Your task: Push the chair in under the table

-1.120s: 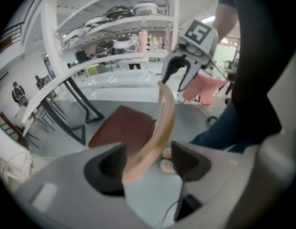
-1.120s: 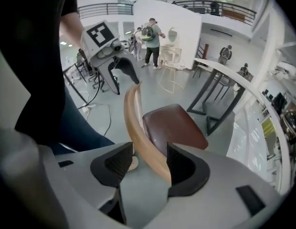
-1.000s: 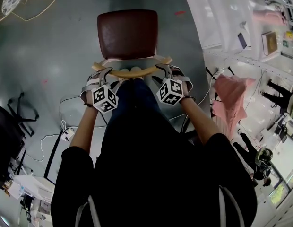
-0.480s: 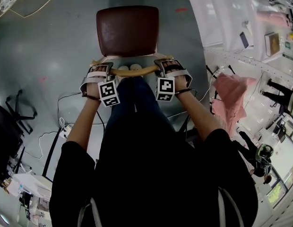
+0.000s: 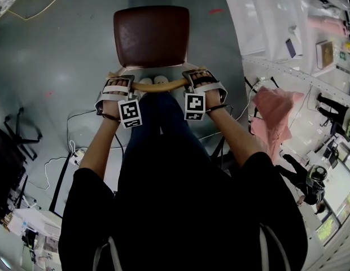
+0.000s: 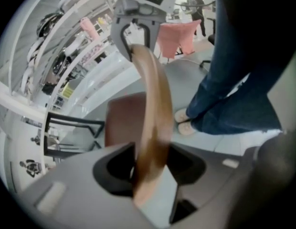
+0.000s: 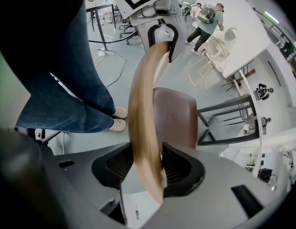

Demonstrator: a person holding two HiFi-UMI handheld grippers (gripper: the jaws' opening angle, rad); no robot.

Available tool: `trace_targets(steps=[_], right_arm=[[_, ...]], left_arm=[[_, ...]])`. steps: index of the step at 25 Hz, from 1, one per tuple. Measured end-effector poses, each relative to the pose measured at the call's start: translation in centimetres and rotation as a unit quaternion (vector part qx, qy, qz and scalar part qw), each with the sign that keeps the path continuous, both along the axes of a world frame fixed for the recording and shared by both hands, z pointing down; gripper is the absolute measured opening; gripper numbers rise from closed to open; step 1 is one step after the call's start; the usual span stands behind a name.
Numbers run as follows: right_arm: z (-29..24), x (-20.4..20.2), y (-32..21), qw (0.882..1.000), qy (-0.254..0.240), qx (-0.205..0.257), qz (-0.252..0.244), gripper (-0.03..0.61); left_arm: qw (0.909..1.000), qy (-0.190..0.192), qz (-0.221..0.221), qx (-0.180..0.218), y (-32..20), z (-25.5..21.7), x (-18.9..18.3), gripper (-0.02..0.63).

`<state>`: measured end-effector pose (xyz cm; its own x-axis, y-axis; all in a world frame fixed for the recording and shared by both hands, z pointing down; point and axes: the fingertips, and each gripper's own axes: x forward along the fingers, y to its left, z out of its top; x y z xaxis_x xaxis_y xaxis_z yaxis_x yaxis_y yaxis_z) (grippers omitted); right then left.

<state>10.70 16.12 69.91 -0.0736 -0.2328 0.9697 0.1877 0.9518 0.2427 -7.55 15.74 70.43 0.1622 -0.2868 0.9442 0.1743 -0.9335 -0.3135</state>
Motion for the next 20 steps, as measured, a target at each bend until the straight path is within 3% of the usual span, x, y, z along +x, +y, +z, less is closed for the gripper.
trace_targets(steps=[20], right_arm=[[0.4, -0.5, -7.6, 1.000, 0.018, 0.006, 0.011, 0.187]], left_arm=[[0.9998, -0.001, -0.007, 0.017, -7.3, 0.3, -0.6, 0.192]])
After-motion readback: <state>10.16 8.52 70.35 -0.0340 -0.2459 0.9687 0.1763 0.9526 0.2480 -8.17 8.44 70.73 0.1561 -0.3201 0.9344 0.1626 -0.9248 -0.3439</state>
